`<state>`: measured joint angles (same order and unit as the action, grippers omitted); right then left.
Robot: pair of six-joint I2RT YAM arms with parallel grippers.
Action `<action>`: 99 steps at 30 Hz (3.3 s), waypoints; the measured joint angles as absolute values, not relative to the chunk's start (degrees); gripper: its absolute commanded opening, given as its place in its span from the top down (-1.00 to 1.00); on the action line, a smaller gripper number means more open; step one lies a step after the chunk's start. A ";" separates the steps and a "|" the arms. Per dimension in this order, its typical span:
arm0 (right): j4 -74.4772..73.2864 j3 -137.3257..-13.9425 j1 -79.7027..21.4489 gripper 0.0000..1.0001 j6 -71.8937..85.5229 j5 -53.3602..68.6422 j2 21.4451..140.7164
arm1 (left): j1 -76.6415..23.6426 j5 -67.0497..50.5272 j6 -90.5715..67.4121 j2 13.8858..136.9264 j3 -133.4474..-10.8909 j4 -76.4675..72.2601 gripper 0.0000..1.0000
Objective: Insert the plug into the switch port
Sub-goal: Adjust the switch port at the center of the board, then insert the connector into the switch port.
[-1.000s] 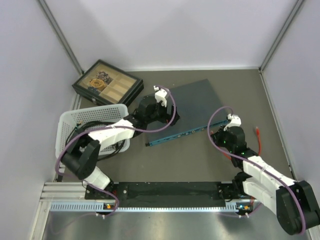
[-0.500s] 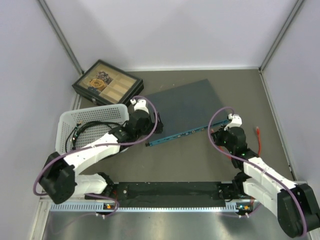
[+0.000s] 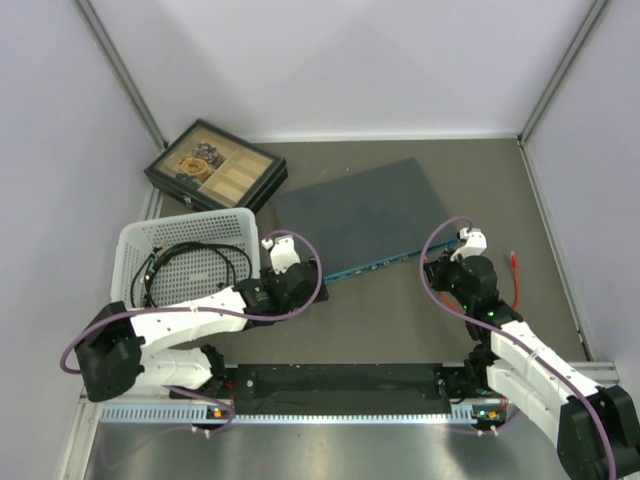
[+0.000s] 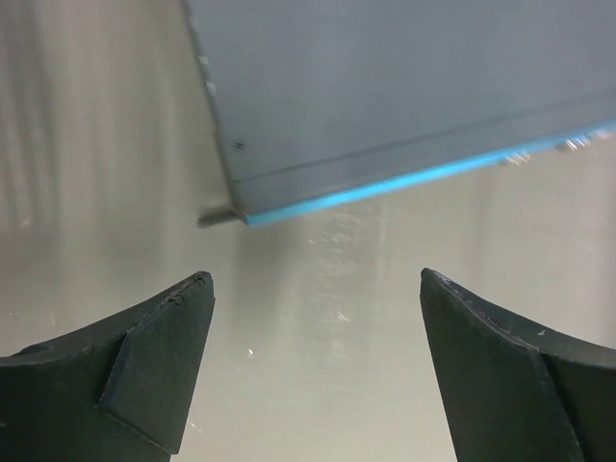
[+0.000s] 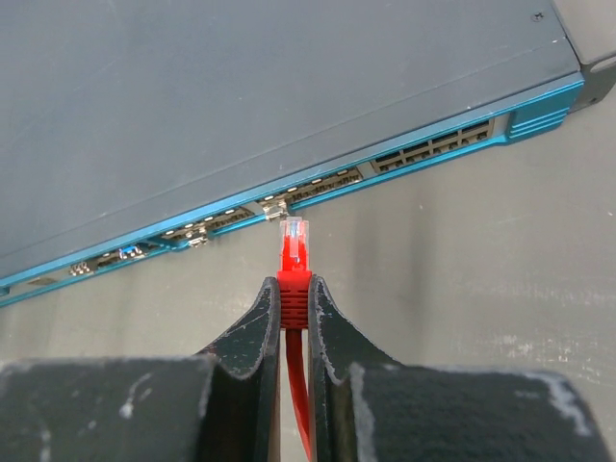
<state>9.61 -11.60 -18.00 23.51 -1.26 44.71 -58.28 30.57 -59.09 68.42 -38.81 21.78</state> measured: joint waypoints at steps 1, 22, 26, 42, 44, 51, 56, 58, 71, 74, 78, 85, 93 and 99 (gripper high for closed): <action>9.58 -11.57 -18.00 1.00 23.49 -1.17 44.62 | -58.28 31.38 -59.81 69.12 -38.76 21.78 -0.81; 9.63 -10.76 -18.00 1.00 23.07 -0.58 43.88 | -52.62 29.23 -61.82 81.58 -37.36 12.40 -0.76; 9.39 -10.76 -18.00 1.00 23.00 -0.51 43.24 | -48.49 25.63 -58.70 81.49 -37.39 10.68 -0.75; 11.38 -9.32 -20.64 1.00 22.57 -3.03 44.23 | -37.36 23.94 -46.70 84.09 -42.13 9.54 -0.82; 12.45 -9.32 -22.68 1.00 22.46 -5.02 46.48 | -37.08 23.44 -45.25 84.09 -42.24 9.50 -0.85; 18.79 -9.32 -31.18 1.00 20.49 -15.99 55.61 | -36.01 21.39 -38.83 78.87 -42.28 4.78 -0.96; 21.93 -9.87 -33.19 1.00 19.94 -23.27 62.59 | -35.73 17.85 -32.82 74.11 -42.26 -4.14 -0.98; 21.93 -10.15 -33.28 1.00 20.03 -25.56 63.53 | -35.73 15.29 -30.83 74.28 -41.82 -7.62 -0.98; 29.74 -12.86 -31.42 1.00 18.65 -30.09 70.98 | -37.50 10.52 -24.58 72.82 -31.42 -16.71 -0.98; 31.90 -12.95 -30.06 1.00 18.24 -29.19 71.64 | -37.63 11.51 -23.64 71.59 -30.61 -18.48 -0.98; 33.56 -13.63 -29.41 1.00 17.72 -28.27 73.10 | -37.69 13.17 -22.85 69.95 -29.19 -19.90 -0.98; 33.61 -16.21 -28.60 1.00 17.41 -26.79 75.81 | -38.50 15.46 -22.13 69.60 -28.58 -20.18 -0.98; 30.28 -18.48 -27.46 1.00 18.28 -26.48 77.43 | -39.07 17.37 -21.08 69.60 -28.58 -20.16 -0.98; 29.02 -19.27 -27.44 1.00 18.65 -26.59 78.30 | -39.72 18.17 -20.69 69.58 -28.58 -20.16 -0.98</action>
<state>29.02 -19.27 -27.44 18.65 -26.59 78.30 -39.72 18.17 -20.69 69.58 -28.58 -20.16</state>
